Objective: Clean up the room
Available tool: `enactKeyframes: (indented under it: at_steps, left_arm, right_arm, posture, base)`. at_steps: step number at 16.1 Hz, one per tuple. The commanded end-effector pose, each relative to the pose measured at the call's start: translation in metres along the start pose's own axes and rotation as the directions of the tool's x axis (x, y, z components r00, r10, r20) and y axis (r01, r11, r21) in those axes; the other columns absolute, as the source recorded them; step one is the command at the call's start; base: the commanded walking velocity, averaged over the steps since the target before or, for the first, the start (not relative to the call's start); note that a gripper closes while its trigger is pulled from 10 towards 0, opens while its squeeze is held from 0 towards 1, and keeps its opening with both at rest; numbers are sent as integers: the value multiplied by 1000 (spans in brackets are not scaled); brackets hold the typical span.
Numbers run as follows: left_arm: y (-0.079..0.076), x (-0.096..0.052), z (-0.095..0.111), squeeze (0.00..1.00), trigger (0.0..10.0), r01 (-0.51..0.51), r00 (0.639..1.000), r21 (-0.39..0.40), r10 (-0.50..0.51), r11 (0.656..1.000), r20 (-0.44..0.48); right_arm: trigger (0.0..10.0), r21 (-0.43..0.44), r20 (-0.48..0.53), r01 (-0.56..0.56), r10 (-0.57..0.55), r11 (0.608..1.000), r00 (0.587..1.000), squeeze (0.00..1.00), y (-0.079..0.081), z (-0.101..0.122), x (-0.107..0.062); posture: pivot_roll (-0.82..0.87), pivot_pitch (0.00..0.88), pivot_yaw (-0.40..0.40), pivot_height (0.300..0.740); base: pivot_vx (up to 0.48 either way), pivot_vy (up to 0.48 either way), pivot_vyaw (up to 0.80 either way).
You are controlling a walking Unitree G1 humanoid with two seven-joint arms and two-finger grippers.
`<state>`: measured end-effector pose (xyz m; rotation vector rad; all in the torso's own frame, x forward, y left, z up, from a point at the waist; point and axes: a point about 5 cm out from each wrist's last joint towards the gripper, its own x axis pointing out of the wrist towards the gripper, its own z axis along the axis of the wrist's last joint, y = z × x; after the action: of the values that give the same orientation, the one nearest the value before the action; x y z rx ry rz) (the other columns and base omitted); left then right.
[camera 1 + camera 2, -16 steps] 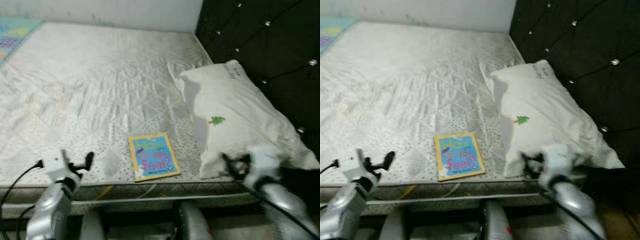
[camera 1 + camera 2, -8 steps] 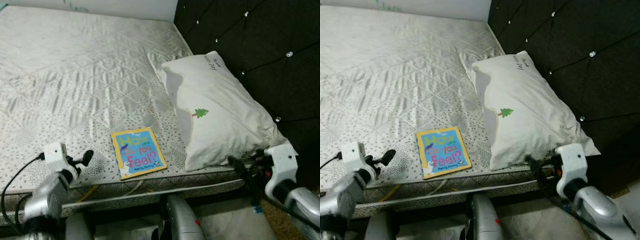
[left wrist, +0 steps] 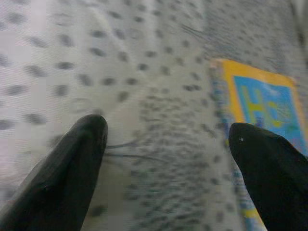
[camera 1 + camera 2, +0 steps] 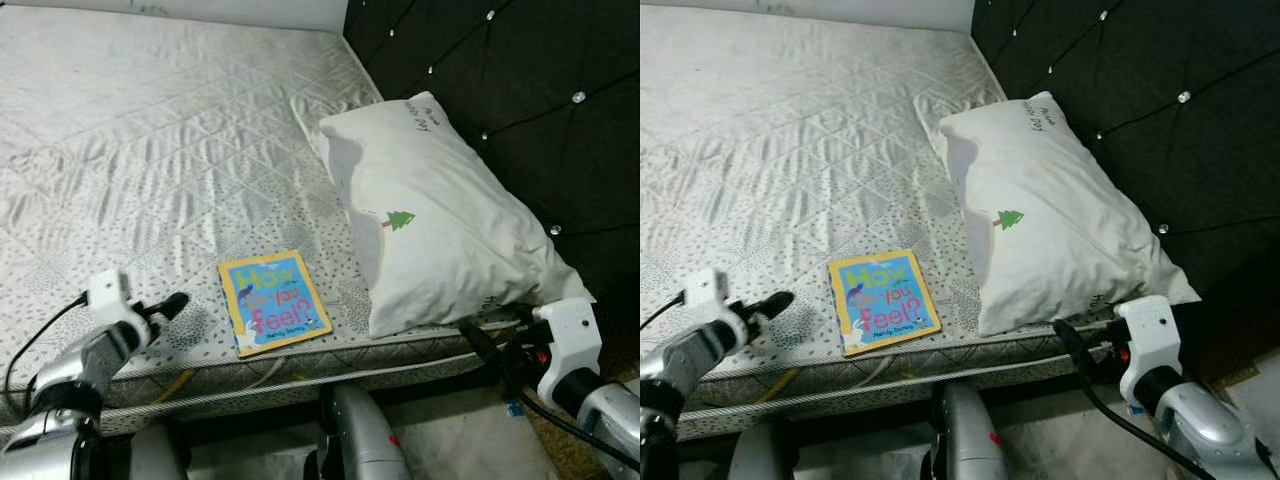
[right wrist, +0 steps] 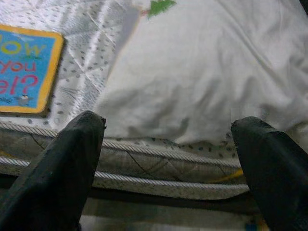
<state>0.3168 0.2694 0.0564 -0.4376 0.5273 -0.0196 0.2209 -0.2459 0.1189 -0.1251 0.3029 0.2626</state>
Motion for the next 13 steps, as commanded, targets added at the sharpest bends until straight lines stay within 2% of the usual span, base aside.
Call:
enactKeyframes:
  at_steps: [1, 3, 6, 13]
  left_arm:
    - [-8, 4, -7, 0, 10000, 41, 998, -1, -41, 999, -45]
    - [-30, 14, -17, 0, 10000, 137, 985, 20, -134, 990, -105]
    - [-53, 22, -29, 0, 10000, 205, 967, -6, -204, 979, -154]
    - [-56, 24, -32, 0, 10000, 205, 965, -21, -206, 979, -161]
  right_arm:
    - [10000, -5, -2, 26, -26, 1000, 1000, 0, -7, -2, -1]
    - [10000, -12, 19, 28, -28, 1000, 999, 0, -7, 5, 1]
    - [10000, -28, 55, 25, -24, 999, 998, 0, 0, 16, 2]
    - [10000, -36, 66, 22, -19, 999, 998, 0, 3, 21, 2]
  posture:
    - [-273, 121, -163, 575]
    - [-275, 117, -157, 575]
    - [-282, 110, -152, 575]
    - [-291, 110, -151, 575]
  base:
    - [0, 0, 0]
    - [0, 0, 0]
    - [0, 0, 0]
    - [0, 0, 0]
